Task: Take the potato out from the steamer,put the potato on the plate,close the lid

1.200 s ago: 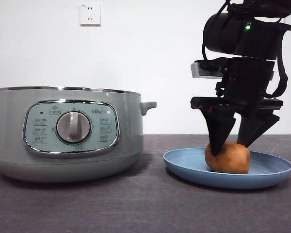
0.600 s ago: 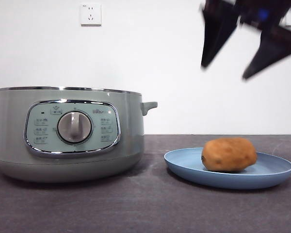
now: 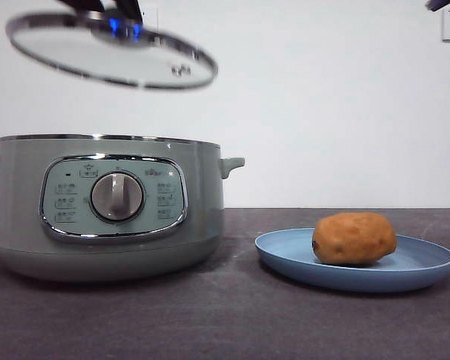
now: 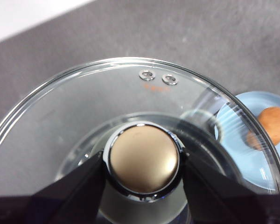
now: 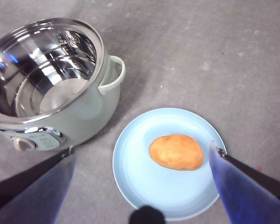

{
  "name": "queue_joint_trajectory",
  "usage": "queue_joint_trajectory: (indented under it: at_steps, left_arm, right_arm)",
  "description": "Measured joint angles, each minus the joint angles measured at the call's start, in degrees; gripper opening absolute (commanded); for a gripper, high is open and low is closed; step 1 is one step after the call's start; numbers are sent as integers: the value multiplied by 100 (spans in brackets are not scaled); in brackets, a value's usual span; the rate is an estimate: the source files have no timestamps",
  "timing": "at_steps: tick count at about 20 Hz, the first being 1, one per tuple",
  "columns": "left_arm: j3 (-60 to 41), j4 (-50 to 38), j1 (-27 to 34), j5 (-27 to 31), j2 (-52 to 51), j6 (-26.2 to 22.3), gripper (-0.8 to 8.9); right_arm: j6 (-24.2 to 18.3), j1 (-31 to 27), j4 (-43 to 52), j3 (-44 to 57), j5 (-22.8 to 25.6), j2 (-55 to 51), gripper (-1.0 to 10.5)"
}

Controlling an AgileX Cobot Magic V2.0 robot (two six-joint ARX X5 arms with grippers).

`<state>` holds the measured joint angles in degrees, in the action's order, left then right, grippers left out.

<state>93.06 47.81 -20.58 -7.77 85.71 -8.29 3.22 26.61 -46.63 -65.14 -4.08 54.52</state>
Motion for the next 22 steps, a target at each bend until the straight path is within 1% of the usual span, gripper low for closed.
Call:
queue_joint_trajectory:
  at_steps: [3,6,11,14,19,22]
  left_arm:
    - [-780,-518,0,-24,0,109,-8]
    - [-1333,-680,0,-87,0,238,-9]
    - [-1502,-669,0,-133,0,299,-8]
    - [-1532,-516,-2,-151,-4,299,-9]
    - [-2203,-1340,-22,-179,-264,365,-8]
    - [-2269,-1353,-22,-136,-299,372,-8]
  right_arm:
    - [0,0,-129,0,-2,-22,473]
    - [0,0,-177,0,0,-24,473]
    - [2,0,-177,0,0,-22,473]
    - [2,0,-175,0,0,-22,473]
    - [2,0,-175,0,-2,-24,473]
    - [33,0,-175,0,-2,-24,473]
